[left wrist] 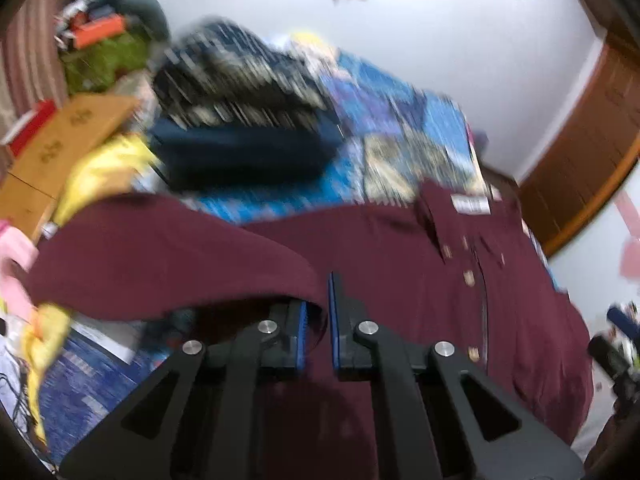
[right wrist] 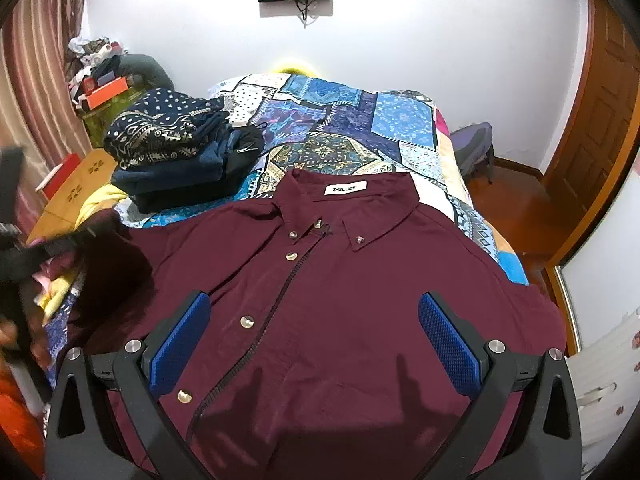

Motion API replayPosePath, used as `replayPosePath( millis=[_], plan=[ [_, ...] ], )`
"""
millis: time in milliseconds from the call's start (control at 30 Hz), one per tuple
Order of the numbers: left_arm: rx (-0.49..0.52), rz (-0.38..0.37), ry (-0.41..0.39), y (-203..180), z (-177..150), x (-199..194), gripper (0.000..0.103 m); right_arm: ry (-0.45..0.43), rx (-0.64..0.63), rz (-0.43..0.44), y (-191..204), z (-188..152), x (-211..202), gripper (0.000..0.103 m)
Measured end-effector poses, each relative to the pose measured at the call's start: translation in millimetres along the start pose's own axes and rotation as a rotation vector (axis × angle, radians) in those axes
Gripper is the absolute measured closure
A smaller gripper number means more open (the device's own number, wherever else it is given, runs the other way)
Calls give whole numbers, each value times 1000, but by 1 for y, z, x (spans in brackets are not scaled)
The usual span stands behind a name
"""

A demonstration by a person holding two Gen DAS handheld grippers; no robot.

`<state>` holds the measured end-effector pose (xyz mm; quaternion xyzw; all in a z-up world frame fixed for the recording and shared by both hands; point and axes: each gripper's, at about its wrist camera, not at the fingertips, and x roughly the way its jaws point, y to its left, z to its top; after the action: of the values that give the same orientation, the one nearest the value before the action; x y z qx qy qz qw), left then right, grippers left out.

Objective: Fold large clothes

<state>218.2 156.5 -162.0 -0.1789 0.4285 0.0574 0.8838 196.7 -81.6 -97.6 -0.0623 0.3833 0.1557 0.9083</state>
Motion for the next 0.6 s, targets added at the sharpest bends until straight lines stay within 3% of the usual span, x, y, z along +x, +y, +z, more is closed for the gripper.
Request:
replayPosePath(
  millis=[233,300,367,433,500,600],
  plan=[
    [-56,-65,223,-8,-38,46,95,2,4,8,-1,-5,-2,0],
    [-60,-74,251,-7,-42,48,95,4,0,7,1,-5,-1,0],
    [-51,-76,242,-6,-43,41,92,6,-8,5,3,-4,0,0],
    [-55,-92,234,-4,-40,30,81,7,-12,3,5,-4,1,0],
    [-72,-101,196,1,-36,21,65,7,-17,6,8,-3,2,0],
    [-96,-95,114,13,-27,-5,58,4,-31,5,12,-1,2,0]
  ],
)
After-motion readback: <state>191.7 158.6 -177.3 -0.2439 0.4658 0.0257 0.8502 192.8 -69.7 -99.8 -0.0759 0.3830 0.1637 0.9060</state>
